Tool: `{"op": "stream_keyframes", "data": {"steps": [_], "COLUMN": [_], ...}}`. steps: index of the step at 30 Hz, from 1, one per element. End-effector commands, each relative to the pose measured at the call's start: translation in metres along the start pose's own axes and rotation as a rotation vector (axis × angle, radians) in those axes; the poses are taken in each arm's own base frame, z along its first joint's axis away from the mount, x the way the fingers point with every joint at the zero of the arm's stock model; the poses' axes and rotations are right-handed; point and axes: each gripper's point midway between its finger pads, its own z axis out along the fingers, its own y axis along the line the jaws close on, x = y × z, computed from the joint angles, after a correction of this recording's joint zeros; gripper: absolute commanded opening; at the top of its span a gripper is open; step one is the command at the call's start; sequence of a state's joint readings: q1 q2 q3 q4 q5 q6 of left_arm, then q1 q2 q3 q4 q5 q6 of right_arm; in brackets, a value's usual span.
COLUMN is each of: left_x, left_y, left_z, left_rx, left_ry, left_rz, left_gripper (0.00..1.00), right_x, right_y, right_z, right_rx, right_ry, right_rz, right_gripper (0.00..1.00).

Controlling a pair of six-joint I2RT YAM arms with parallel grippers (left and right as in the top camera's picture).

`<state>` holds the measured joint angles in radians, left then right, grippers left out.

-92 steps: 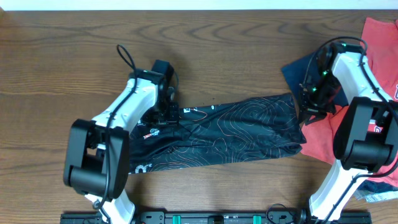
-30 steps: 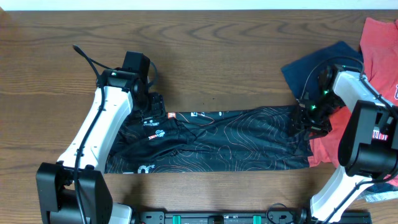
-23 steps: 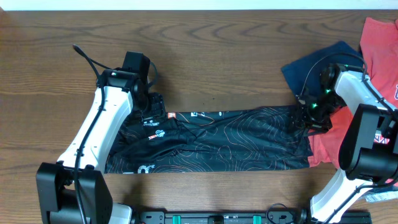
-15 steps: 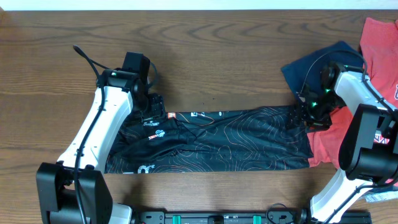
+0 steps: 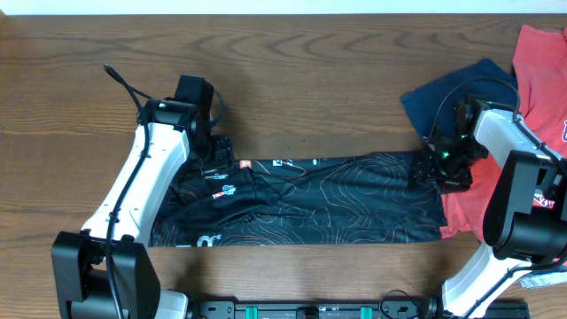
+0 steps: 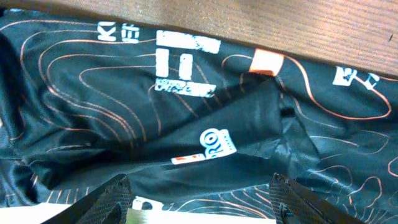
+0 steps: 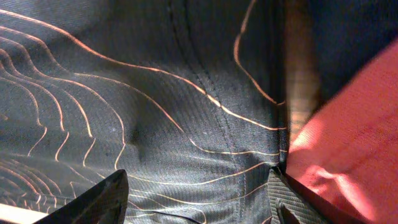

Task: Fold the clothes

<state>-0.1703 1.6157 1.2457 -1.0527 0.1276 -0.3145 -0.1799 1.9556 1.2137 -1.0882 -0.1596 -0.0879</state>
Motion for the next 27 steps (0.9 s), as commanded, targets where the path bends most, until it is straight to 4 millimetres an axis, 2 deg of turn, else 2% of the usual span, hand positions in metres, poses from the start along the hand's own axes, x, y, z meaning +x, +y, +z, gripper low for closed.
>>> {"op": "stream_keyframes", "data": {"steps": [1,6,11,15,16,18,20,24,27], "left_x": [-0.003,-0.003,-0.003,-0.002,-0.002,-0.002,-0.001,0.000,0.003], "left_y": [0.001,0.001,0.001,0.001,0.001,0.002,0.002,0.002,0.005], "left_z": [-0.005,-0.005,-0.005,-0.005,-0.005,-0.005,-0.005,-0.005,-0.005], "left_rx": [-0.004,-0.005,-0.005,-0.006,-0.006,-0.008,-0.008,-0.010,-0.016], "left_ry": [-0.012,-0.012,-0.012,-0.009,-0.008,-0.005,-0.003,0.000,0.015], "left_rz": [0.000,0.000,0.001,0.001,0.001,0.000,0.000,0.000,-0.002], "left_gripper": [0.73,0.73,0.73,0.74,0.74,0.74,0.73,0.74,0.74], "right_x": [0.007,0.008,0.015,0.019,0.020,0.022,0.022,0.017,0.008], "right_y": [-0.022,-0.001,0.013,0.021,0.023,0.024,0.023,0.021,0.019], "right_z": [0.004,0.006,0.012,0.022,0.024,0.025,0.025,0.021,0.008], "right_rx": [0.116,0.039,0.053,0.076,0.078,0.089,0.093,0.091,0.088], "right_ry": [0.024,0.031,0.065,0.075,0.077,0.082,0.080,0.061,0.033], "right_rz": [0.058,0.015,-0.055,-0.095,-0.102,-0.095,-0.072,-0.010,0.016], "right_gripper": [0.72,0.71,0.70,0.51,0.42,0.18,0.01,0.01,0.01]}}
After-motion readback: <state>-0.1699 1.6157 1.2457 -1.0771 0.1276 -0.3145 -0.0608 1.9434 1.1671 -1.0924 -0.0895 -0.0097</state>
